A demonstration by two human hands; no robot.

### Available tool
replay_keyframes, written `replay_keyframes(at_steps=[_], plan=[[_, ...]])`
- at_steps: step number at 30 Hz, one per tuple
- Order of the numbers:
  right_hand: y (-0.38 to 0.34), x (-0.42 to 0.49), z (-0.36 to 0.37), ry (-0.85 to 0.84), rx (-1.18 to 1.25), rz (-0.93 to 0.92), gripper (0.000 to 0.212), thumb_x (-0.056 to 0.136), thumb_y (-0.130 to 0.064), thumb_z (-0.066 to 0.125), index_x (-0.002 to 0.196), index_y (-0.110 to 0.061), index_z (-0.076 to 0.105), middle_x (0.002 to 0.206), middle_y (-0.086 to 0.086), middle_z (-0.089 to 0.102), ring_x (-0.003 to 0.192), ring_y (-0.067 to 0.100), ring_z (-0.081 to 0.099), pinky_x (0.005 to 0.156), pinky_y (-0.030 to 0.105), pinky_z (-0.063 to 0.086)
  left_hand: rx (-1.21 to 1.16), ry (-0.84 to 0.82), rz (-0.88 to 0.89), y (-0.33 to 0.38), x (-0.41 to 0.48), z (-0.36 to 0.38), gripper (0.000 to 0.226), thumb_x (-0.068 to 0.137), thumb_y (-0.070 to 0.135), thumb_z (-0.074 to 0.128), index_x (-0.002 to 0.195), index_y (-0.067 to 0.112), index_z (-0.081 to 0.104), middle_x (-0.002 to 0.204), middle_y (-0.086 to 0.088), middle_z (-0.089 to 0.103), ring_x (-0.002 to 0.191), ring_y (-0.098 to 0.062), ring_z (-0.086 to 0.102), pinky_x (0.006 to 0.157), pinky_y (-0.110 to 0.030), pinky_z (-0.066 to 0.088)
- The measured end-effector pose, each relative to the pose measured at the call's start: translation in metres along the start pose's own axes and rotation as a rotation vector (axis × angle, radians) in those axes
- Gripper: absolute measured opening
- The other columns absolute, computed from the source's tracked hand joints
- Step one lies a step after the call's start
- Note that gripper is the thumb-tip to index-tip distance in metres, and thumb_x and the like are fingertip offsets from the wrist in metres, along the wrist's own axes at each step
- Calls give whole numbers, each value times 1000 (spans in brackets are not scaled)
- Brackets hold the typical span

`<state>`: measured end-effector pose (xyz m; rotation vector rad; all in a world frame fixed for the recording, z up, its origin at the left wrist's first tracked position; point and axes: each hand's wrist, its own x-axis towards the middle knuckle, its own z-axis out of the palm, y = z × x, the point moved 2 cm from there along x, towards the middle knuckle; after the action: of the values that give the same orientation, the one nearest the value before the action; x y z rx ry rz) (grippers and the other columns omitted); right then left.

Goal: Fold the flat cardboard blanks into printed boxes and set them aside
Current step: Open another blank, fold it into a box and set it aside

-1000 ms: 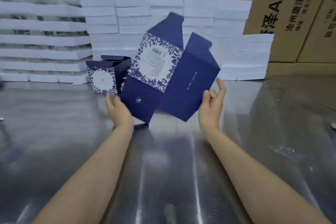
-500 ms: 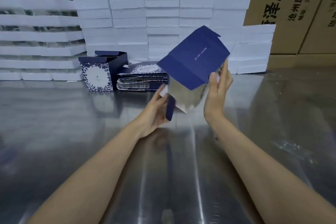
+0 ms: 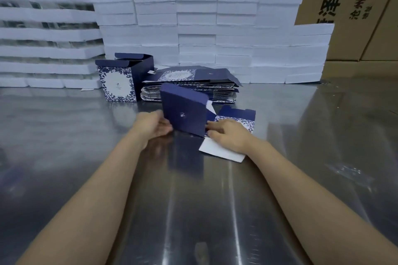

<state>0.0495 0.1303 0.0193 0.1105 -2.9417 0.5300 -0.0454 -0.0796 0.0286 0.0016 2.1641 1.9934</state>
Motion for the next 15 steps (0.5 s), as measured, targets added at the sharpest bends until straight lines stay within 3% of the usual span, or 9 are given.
replay_keyframes(at_steps=[2,4,5,7,9,10,12,15], plan=[[-1,0,1,9,94,-14,32,98,-27,50,127,-28,63,140,-10,53,130,12,47,110,32,32,164,323,218,6,3,-18,33,94,9,46,62,10,54,45,2,58,59,-22,54,61,-25,47],[-2,0,1,17,215,-29,28,94,-21,57,118,-26,70,130,-11,61,124,5,52,107,28,38,237,442,444,20,-9,-23,35,93,8,47,59,15,51,52,0,50,57,-16,44,52,-21,36],[-2,-1,2,16,290,-30,25,92,-18,61,112,-28,73,123,-13,66,117,1,56,104,26,42,189,367,518,29,-16,-22,33,93,8,50,62,17,56,57,4,52,55,-10,46,49,-17,35],[-3,-4,0,-3,373,-55,33,89,-13,67,87,-45,76,94,-26,71,93,-11,62,85,16,49,35,31,541,45,-32,-11,25,93,5,54,78,18,69,70,9,67,61,2,59,56,-11,44],[0,-6,-3,-32,380,-80,52,88,-9,67,64,-55,69,67,-34,64,66,-14,59,65,7,43,14,-388,447,52,-46,-2,24,93,2,55,97,17,72,94,5,75,90,-4,68,72,-16,53],[0,-7,-3,-45,395,-79,49,88,-7,66,71,-52,72,74,-32,66,71,-13,60,69,10,46,114,-571,405,51,-52,0,26,93,2,56,109,17,70,108,5,73,104,-8,67,80,-18,54],[-2,-6,-2,-59,380,-84,35,91,-6,60,112,-31,72,114,-15,69,106,0,63,95,26,48,351,-872,315,43,-62,2,37,86,13,69,122,20,65,127,6,65,119,-7,59,94,-19,49],[-5,1,5,-124,95,-102,41,100,-16,45,140,-27,50,148,-10,44,136,10,40,115,29,22,465,-1095,77,26,-67,13,57,74,23,77,128,24,59,141,10,53,130,-1,46,109,-23,36]])
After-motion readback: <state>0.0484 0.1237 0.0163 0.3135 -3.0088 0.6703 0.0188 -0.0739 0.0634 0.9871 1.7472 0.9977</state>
